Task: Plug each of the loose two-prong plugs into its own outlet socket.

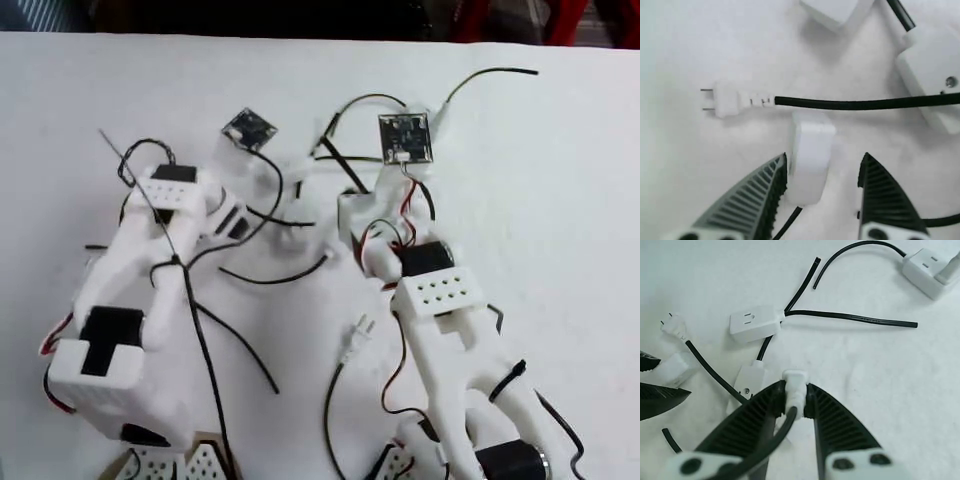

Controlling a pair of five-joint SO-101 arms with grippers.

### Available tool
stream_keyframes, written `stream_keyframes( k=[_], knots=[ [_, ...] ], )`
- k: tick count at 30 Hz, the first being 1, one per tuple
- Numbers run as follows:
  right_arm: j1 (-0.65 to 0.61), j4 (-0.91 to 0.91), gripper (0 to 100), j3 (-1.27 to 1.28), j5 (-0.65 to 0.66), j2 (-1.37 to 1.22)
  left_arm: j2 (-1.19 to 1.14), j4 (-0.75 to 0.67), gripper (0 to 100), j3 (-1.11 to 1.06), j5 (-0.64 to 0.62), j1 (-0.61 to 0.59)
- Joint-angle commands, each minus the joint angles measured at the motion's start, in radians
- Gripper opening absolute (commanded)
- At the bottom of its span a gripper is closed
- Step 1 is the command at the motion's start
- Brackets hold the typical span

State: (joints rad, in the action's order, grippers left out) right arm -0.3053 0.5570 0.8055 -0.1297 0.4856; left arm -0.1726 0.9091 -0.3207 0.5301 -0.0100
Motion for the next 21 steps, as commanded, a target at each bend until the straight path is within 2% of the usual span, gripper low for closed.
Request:
stream_keyframes(
  k=[1, 13, 18, 21],
  knots=[
    [-0.007, 0.002, 1.7, -0.006, 0.009, 0.002, 0.150, 0.006, 24, 0.017, -0.011, -0.050],
    [-0.007, 0.002, 1.7, -0.006, 0.009, 0.002, 0.176, 0.061, 24, 0.017, -0.005, -0.018],
    [-0.007, 0.004, 1.7, -0.006, 0.009, 0.002, 0.038, 0.071, 28, 0.058, -0.008, -0.008],
    [-0.007, 0.004, 1.7, -0.006, 0.009, 0.002, -0.067, 0.149, 28, 0.144, -0.012, -0.004]
  ],
)
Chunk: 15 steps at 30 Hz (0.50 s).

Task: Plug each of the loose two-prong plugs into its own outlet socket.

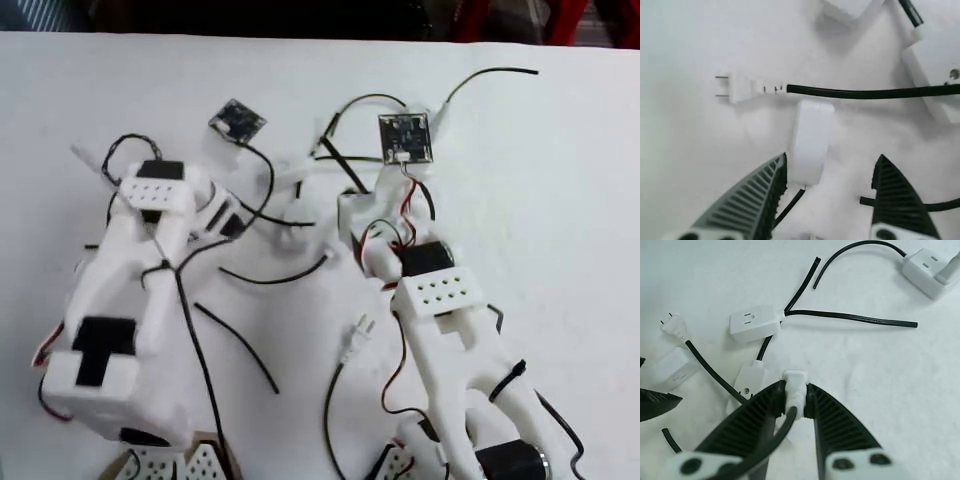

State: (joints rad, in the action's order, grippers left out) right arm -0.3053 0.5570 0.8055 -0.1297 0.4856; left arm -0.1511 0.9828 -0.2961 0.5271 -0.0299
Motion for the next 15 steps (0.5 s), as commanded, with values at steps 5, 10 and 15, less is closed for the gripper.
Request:
stream_keyframes(
  k=[5, 10, 15],
  knots=[
    [-0.007, 0.004, 1.7, -0.006, 0.009, 0.002, -0.128, 0.236, 25, 0.206, -0.009, 0.079],
    [-0.007, 0.004, 1.7, -0.006, 0.009, 0.002, -0.090, 0.264, 23, 0.127, -0.009, 0.196],
    [-0.007, 0.004, 1.7, -0.006, 0.009, 0.002, -0.053, 0.250, 23, 0.078, -0.051, 0.217]
  ],
)
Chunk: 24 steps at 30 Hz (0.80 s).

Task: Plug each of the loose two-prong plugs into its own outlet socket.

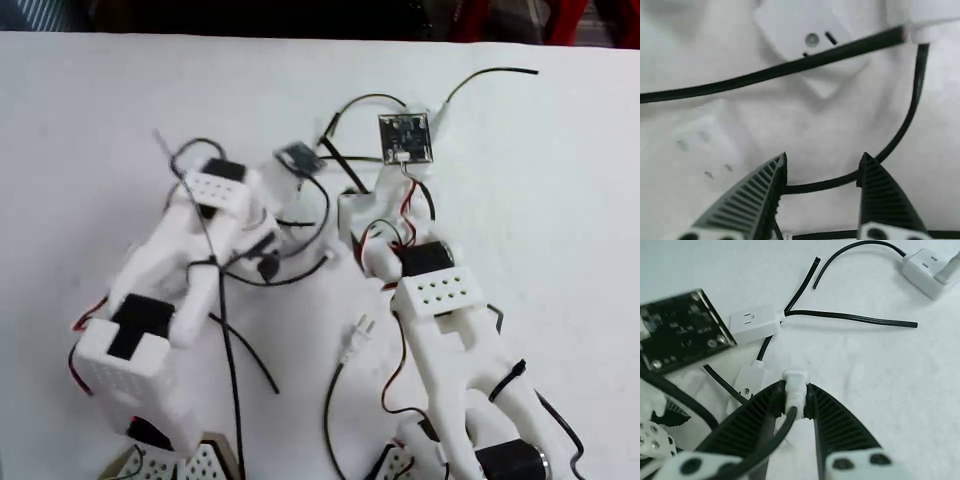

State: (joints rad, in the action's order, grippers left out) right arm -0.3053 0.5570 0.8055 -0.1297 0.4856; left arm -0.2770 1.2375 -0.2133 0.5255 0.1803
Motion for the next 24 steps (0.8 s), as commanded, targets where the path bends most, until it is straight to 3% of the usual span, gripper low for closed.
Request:
stream_keyframes(
  k=[1, 13, 19, 24],
  knots=[
    [-0.007, 0.004, 1.7, -0.006, 0.009, 0.002, 0.088, -0.005, 23, -0.005, -0.060, -0.005],
    [-0.007, 0.004, 1.7, -0.006, 0.009, 0.002, 0.395, -0.011, 23, -0.072, -0.075, -0.110],
    [-0.007, 0.004, 1.7, -0.006, 0.009, 0.002, 0.375, -0.106, 31, -0.091, -0.146, -0.239],
    [-0.007, 0.004, 1.7, -0.006, 0.009, 0.002, 0.213, -0.163, 30, -0.077, -0.144, -0.242]
  ],
)
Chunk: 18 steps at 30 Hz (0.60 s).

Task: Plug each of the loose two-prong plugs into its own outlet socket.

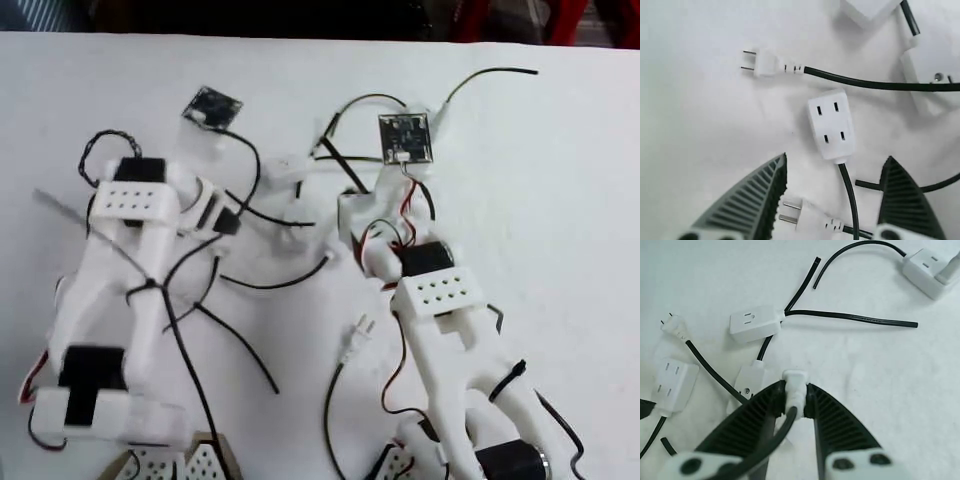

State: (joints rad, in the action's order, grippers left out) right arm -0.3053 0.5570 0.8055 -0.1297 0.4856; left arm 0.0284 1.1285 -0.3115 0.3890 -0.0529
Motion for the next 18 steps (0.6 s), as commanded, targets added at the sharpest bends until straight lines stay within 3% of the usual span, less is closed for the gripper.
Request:
stream_keyframes(
  k=[1, 8, 14, 18],
  knots=[
    [-0.007, 0.004, 1.7, -0.006, 0.009, 0.002, -0.133, -0.058, 30, 0.043, -0.008, -0.008],
    [-0.007, 0.004, 1.7, -0.006, 0.009, 0.002, -0.392, -0.021, 30, 0.265, 0.017, -0.008],
    [-0.007, 0.004, 1.7, -0.006, 0.009, 0.002, -0.552, 0.120, 13, 0.451, 0.190, 0.024],
    [-0.007, 0.004, 1.7, -0.006, 0.009, 0.002, -0.553, 0.169, 11, 0.460, 0.253, 0.074]
  ],
)
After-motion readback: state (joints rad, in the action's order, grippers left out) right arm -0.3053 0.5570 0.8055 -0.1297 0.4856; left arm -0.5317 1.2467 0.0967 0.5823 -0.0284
